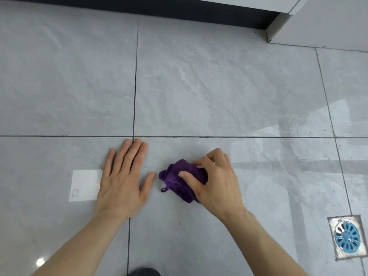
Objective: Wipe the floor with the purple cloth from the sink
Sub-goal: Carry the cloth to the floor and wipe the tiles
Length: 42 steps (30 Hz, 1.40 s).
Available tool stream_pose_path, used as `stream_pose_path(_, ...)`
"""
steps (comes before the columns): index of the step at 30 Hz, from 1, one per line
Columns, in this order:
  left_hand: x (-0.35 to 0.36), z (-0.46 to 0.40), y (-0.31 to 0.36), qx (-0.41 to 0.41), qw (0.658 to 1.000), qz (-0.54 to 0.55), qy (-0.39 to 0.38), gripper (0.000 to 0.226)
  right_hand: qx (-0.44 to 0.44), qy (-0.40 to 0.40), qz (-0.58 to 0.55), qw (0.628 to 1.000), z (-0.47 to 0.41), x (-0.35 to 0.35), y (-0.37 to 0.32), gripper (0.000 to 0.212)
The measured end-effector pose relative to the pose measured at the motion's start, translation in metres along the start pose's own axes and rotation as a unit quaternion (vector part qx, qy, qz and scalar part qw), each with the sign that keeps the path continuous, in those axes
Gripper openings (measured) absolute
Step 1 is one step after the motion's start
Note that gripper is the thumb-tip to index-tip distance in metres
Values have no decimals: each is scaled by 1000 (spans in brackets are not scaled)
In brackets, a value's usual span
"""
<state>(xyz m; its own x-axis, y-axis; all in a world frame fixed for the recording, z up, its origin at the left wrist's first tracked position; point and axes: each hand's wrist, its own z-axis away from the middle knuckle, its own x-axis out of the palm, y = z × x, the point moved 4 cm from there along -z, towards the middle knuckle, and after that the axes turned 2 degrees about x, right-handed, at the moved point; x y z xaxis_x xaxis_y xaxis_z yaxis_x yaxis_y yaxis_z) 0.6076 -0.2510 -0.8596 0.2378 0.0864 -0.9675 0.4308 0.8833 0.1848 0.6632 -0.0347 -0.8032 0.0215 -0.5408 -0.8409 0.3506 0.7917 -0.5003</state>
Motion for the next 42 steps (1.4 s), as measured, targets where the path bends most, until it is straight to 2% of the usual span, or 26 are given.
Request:
stream_pose_path(2,1,0,-1,0,1000,2,-1,75,25,107,-3,994,-2,-1,0,61)
stream_pose_path(4,2,0,0,0,1000,7,-1,75,46,135,19,990,1,5,-3,70)
stream_pose_path(8,3,0,0,1,1000,14,6,75,65,56,103,991,22,44,-17,72)
stream_pose_path(11,3,0,0,-1,1000,6,5,75,59,38,101,992,28,63,-22,65)
stream_pose_path(17,2,0,1,-3,1000,4,1,75,-111,5,78,991,41,66,-2,42)
stream_pose_path(19,1,1,2,-3,1000,6,4,75,-118,-3,76,990,44,63,3,39)
stream_pose_path(23,0,-1,2,-1,1000,8,14,75,-68,24,13,997,50,54,5,35)
stream_pose_path(25,1,0,2,-1,1000,5,14,75,-102,20,17,994,74,58,-1,36)
stream_pose_path(28,1,0,1,1,1000,-2,15,74,-180,-12,98,979,116,76,-4,45)
stream_pose_path(32,1,0,1,0,1000,-5,14,75,-177,-8,141,974,111,83,9,57)
stream_pose_path(36,1,0,1,0,1000,-1,20,75,-178,-8,107,978,91,79,11,51)
stream_pose_path(42,-1,1,2,-1,1000,-1,26,75,-87,73,76,991,-8,47,31,48)
